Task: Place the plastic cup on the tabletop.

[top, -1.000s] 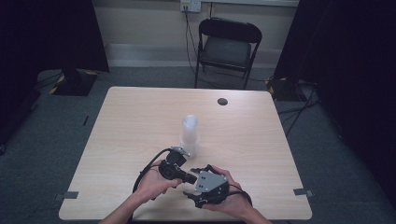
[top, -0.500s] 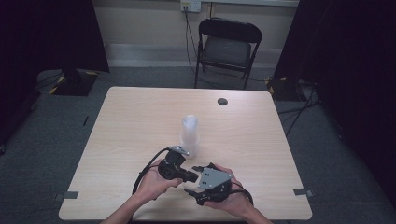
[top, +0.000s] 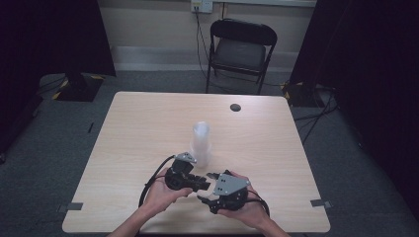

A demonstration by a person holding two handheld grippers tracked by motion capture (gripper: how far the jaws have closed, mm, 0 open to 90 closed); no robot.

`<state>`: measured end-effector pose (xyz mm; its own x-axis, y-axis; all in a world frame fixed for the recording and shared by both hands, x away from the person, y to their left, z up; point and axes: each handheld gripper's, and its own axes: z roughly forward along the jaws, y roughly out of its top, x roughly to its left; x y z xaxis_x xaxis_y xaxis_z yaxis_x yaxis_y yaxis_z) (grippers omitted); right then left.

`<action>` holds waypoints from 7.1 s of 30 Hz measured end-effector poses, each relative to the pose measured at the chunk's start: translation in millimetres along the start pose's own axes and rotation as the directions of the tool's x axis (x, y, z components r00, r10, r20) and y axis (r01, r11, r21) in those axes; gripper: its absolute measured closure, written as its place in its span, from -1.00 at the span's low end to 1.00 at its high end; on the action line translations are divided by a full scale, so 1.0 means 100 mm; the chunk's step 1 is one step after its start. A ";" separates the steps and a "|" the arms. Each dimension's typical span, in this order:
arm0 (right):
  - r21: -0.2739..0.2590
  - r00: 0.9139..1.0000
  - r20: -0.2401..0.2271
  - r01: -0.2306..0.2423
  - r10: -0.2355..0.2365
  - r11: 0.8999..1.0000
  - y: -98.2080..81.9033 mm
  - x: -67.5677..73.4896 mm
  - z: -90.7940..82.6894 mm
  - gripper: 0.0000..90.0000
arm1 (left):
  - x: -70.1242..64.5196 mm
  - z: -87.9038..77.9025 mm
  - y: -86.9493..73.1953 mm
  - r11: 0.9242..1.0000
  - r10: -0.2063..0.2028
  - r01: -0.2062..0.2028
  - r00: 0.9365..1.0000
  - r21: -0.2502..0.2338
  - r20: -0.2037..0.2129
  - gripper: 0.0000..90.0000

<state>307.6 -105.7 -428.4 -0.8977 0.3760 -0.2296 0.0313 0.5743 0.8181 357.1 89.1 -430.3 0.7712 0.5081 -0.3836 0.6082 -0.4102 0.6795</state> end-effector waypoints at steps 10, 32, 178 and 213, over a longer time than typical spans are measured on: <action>-0.009 0.999 0.016 -0.039 0.039 0.999 -0.02 -0.07 -0.02 -0.35 | -0.04 -0.10 -0.04 0.993 0.066 -0.075 0.993 -0.094 -0.100 0.03; -0.008 0.994 0.032 -0.101 0.102 0.995 -0.08 -0.19 0.00 -0.35 | 0.05 -0.28 -0.15 0.972 0.070 -0.114 0.976 -0.207 -0.206 -0.42; -0.045 0.787 0.259 -0.569 0.559 0.821 -0.82 -1.57 0.32 -0.63 | 0.38 -0.50 -0.82 0.979 0.026 -0.089 0.947 -0.182 -0.321 -0.61; -0.054 0.763 0.258 -0.601 0.593 0.797 -0.94 -1.07 -0.56 -0.65 | 0.48 -0.61 -0.85 0.980 -0.030 -0.042 0.935 -0.194 -0.353 -0.60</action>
<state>376.3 -240.2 -450.9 -0.5531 0.8149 0.1736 0.5408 0.1926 0.8188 331.2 194.3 -468.4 0.6364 0.7549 -0.1584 0.5274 -0.2760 0.8035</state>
